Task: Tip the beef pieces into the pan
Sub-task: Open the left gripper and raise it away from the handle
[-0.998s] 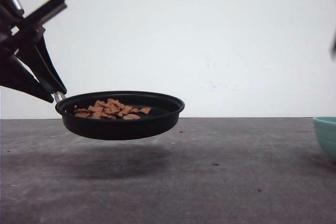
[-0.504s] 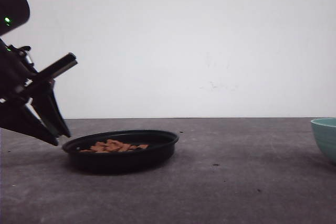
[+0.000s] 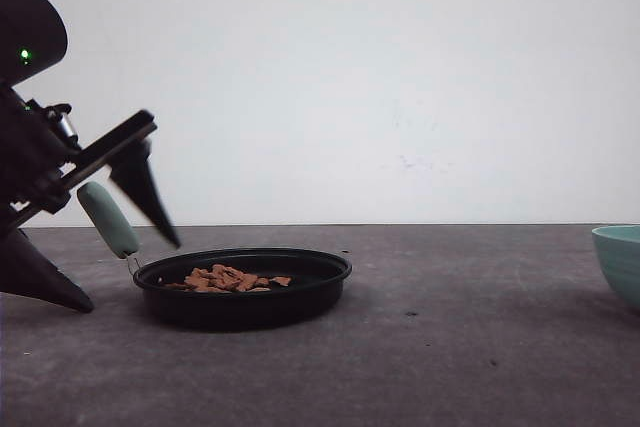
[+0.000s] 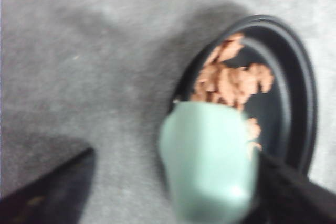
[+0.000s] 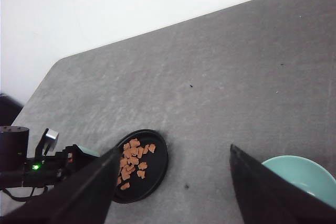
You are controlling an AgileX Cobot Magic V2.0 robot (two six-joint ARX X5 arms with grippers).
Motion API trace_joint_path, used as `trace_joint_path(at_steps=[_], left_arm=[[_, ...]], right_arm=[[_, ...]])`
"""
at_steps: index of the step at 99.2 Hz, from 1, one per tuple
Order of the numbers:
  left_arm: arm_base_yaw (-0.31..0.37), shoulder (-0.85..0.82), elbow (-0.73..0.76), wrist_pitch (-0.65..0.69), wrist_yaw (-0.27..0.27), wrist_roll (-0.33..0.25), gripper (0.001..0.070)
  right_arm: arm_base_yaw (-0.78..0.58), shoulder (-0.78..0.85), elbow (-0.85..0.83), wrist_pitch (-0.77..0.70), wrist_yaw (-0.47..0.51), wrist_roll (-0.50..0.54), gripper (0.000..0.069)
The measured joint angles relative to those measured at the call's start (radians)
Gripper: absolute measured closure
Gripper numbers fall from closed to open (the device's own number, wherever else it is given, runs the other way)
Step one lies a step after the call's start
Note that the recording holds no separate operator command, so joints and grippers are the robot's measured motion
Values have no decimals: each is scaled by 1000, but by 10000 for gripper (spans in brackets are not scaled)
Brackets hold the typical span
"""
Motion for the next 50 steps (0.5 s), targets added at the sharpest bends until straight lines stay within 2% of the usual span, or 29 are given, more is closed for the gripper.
trace_joint_path(at_steps=[17, 26, 36, 40, 44, 47, 50], left_arm=[[25, -127, 0, -25, -5, -3, 55], [46, -230, 0, -74, -41, -3, 17], [76, -358, 0, -150, -97, 5, 18], [91, -421, 0, -182, -121, 14, 18], [103, -479, 0, -209, -145, 30, 31], [111, -526, 0, -231, -161, 45, 80], [118, -575, 0, -251, -180, 61, 168]], right_arm=[[0, 0, 0, 0, 74, -46, 287], [0, 0, 0, 3, 117, -81, 287], [0, 0, 0, 26, 165, -130, 296], [0, 0, 0, 44, 181, -150, 337], [0, 0, 0, 67, 195, -169, 427], [0, 0, 0, 89, 211, -184, 515], [0, 0, -3, 117, 229, -202, 576]])
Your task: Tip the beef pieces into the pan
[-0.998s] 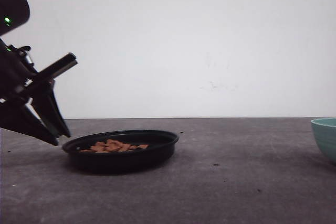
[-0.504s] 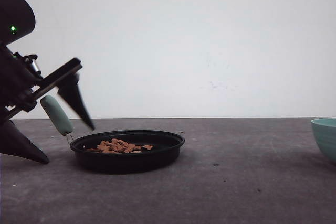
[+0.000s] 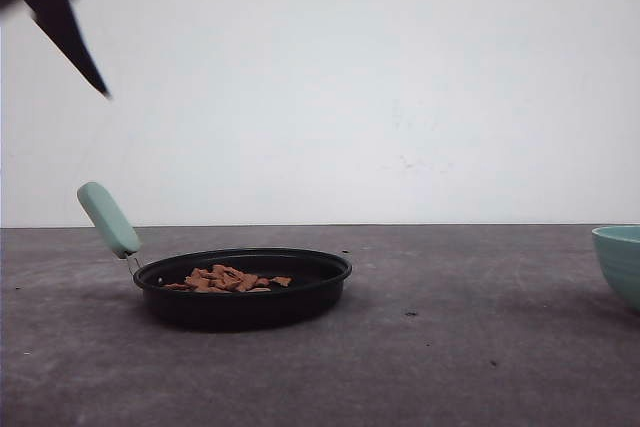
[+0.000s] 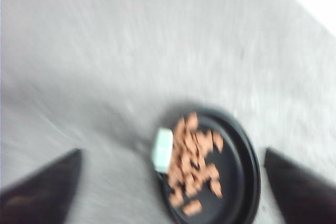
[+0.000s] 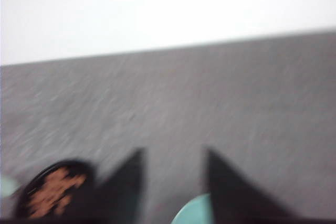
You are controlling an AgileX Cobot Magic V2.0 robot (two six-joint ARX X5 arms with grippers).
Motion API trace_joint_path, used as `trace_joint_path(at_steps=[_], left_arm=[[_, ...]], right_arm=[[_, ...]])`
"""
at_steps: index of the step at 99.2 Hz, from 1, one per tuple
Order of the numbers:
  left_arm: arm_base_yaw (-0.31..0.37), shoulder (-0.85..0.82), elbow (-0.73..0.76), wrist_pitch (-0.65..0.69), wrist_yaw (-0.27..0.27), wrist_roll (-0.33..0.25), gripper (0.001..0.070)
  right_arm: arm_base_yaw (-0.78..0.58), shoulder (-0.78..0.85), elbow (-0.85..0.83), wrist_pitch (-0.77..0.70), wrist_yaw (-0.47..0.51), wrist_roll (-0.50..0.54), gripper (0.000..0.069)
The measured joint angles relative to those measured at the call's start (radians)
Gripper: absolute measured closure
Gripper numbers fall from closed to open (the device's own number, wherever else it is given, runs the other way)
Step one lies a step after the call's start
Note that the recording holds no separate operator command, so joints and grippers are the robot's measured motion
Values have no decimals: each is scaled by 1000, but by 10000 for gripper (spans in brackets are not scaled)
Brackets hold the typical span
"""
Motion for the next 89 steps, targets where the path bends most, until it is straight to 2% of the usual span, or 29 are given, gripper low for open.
trace_joint_path(at_steps=[4, 13, 17, 22, 34, 48, 62, 89], left_arm=[[7, -67, 0, -25, -25, 20, 287], [14, -222, 0, -59, -76, 71, 551], [14, -290, 0, -66, -97, 98, 622], [14, -372, 0, -82, -122, 135, 667], [14, -540, 2, -163, -175, 186, 694], [14, -597, 2, -292, -222, 206, 696], [14, -628, 0, -335, -224, 210, 696], [14, -632, 0, -337, -229, 210, 696]], right_arm=[[0, -6, -10, 56, 25, -21, 625], [0, -26, -52, 189, 48, -67, 663], [0, -37, -74, 238, 74, -89, 669], [0, -50, -97, 276, 106, -115, 673], [0, -83, -151, 290, 154, -166, 676], [6, -91, -173, 282, 177, -200, 676], [8, -93, -173, 279, 182, -206, 676], [14, -97, -173, 279, 183, -210, 676]])
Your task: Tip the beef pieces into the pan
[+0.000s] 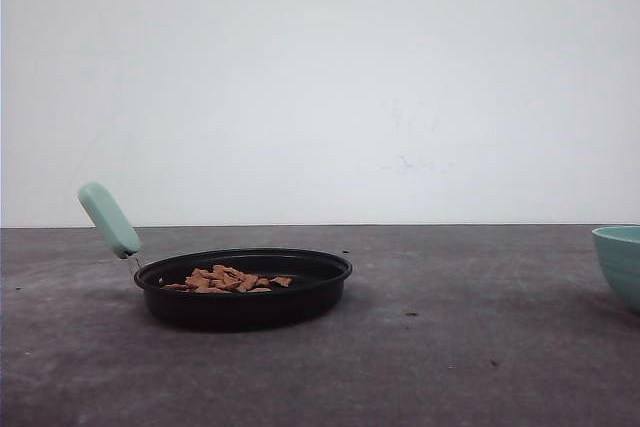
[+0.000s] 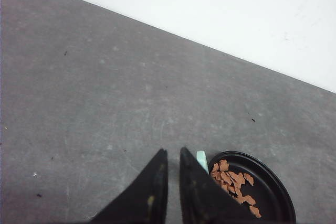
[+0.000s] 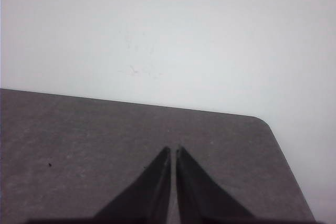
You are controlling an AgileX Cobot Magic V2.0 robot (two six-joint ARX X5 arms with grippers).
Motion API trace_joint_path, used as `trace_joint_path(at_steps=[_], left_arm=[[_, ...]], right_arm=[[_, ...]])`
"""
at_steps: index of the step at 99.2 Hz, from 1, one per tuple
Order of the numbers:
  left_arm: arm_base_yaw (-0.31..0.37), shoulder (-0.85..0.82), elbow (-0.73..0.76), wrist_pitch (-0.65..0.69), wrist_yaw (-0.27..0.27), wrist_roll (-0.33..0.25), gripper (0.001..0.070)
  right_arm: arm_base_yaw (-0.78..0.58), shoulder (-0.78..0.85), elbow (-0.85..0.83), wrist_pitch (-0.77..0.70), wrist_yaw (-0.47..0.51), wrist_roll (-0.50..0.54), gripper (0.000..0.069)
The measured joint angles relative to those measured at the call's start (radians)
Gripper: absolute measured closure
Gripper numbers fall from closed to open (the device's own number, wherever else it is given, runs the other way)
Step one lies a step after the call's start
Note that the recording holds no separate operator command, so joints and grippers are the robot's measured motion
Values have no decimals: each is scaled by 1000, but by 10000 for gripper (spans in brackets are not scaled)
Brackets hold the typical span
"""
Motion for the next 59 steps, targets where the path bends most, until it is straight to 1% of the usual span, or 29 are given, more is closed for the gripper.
trace_joint_path(at_steps=[26, 46, 52, 59], left_arm=[[0, 0, 0, 0, 0, 0, 696], [0, 0, 0, 0, 0, 0, 696], [0, 0, 0, -1, 0, 0, 696], [0, 0, 0, -1, 0, 0, 696]], right_arm=[[1, -2, 0, 0, 0, 0, 676], [14, -59, -2, -2, 5, -3, 676], [29, -98, -24, 7, 46, -12, 676], [51, -166, -90, 51, 146, -23, 676]])
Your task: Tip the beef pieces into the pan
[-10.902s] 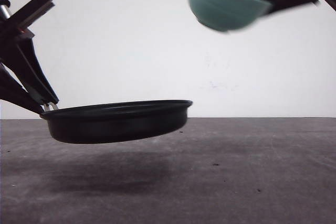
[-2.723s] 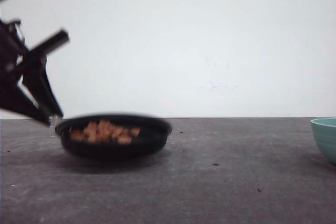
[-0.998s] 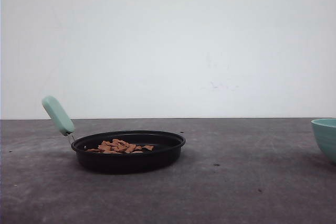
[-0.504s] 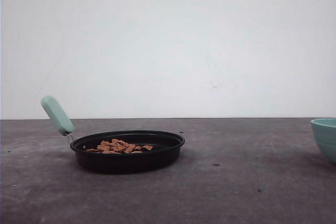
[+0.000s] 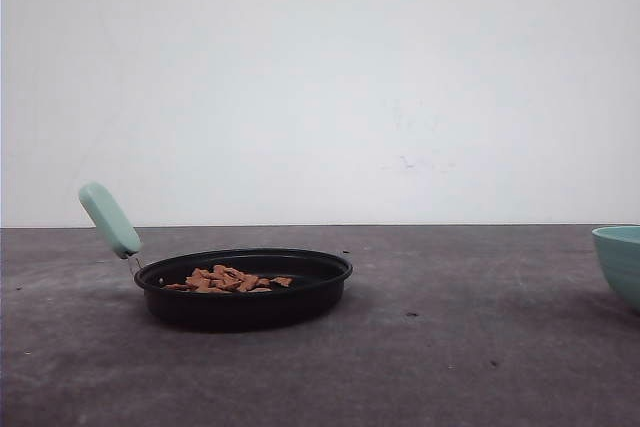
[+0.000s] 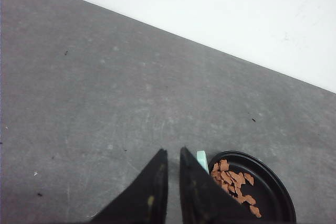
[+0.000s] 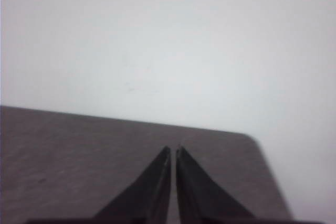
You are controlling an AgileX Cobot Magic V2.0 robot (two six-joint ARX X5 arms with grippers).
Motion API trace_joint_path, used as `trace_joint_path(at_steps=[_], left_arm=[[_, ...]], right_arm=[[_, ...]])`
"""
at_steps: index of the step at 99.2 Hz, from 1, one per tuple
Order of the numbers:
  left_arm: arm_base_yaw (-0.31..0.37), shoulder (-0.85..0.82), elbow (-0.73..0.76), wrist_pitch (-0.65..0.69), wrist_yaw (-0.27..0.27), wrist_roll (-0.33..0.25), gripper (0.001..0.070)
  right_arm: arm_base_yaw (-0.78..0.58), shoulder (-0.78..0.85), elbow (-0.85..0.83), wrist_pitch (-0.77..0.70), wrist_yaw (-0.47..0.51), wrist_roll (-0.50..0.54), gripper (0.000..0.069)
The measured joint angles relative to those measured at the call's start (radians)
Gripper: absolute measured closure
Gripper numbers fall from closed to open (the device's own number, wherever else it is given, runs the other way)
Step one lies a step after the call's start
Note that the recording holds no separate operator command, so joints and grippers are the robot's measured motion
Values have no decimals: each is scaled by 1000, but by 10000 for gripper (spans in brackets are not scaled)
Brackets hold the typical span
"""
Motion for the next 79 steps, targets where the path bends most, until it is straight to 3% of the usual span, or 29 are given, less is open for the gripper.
trace_joint_path(at_steps=[7, 18, 34, 50, 79], left_arm=[[0, 0, 0, 0, 0, 0, 696], [0, 0, 0, 0, 0, 0, 696], [0, 0, 0, 0, 0, 0, 696], [0, -2, 0, 4, 0, 0, 696], [0, -2, 0, 3, 1, 0, 696]], right_arm=[[23, -60, -112, 91, 80, 0, 676], [49, -172, -346, 214, 88, 30, 676], [56, -333, -610, 156, 21, 93, 676], [53, -323, -699, 76, -39, 111, 676], [53, -322, -770, 130, -48, 106, 676]])
